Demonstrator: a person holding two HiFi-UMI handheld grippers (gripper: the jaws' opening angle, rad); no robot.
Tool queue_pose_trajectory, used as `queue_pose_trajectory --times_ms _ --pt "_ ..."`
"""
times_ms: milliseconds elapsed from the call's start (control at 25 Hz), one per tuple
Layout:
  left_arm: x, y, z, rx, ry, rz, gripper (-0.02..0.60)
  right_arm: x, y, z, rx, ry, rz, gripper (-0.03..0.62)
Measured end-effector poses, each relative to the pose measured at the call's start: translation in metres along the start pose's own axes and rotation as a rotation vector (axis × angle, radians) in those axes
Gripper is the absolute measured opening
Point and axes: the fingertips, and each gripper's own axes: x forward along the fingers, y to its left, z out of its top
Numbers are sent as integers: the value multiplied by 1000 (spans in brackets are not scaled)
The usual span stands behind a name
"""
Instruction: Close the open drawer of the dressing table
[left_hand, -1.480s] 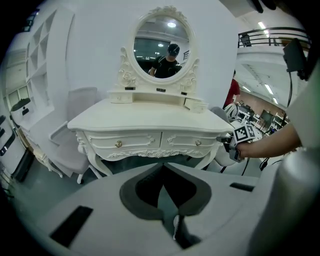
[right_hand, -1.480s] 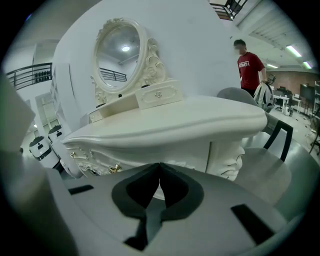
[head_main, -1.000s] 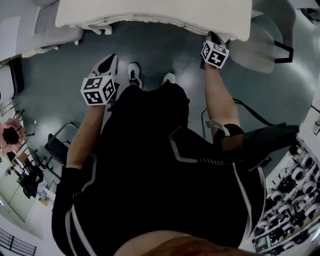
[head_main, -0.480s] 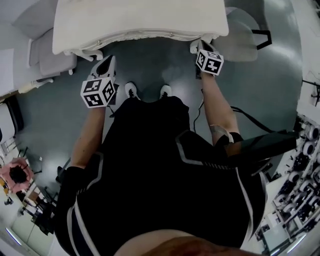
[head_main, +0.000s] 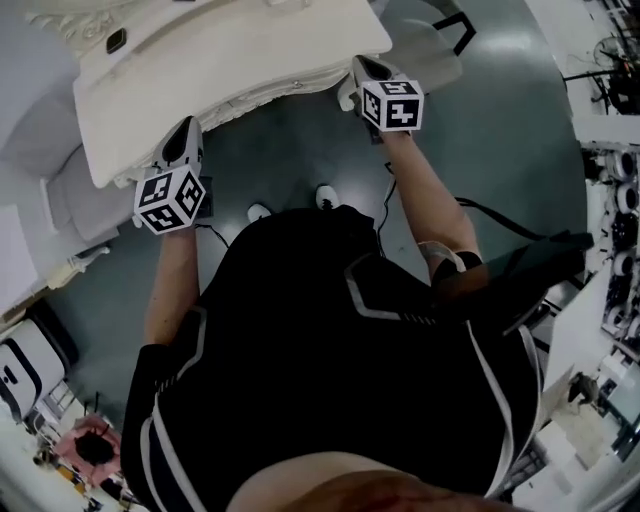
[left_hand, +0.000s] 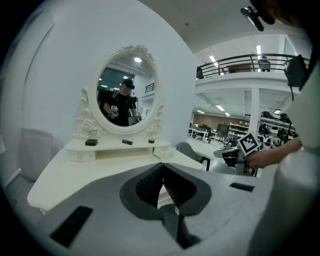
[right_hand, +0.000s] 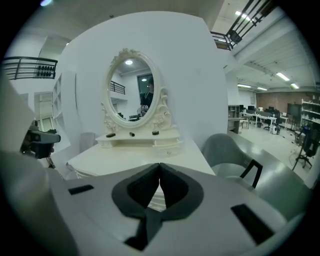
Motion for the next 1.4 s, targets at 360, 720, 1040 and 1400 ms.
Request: queue_pose_trajectory --times_ms 360,720,1040,1400 --pt "8 -26 78 59 -115 -148 5 -68 25 80 -73 -134 -36 6" --pt "-5 -23 116 -5 -141 -184 5 -116 47 138 -53 -244 -7 6" --pt "-15 -40 136 45 -155 -222 4 -141 56 174 -68 -307 -2 5" --pt "-19 -40 162 8 -213 -219 5 -143 63 179 -96 -290 10 5"
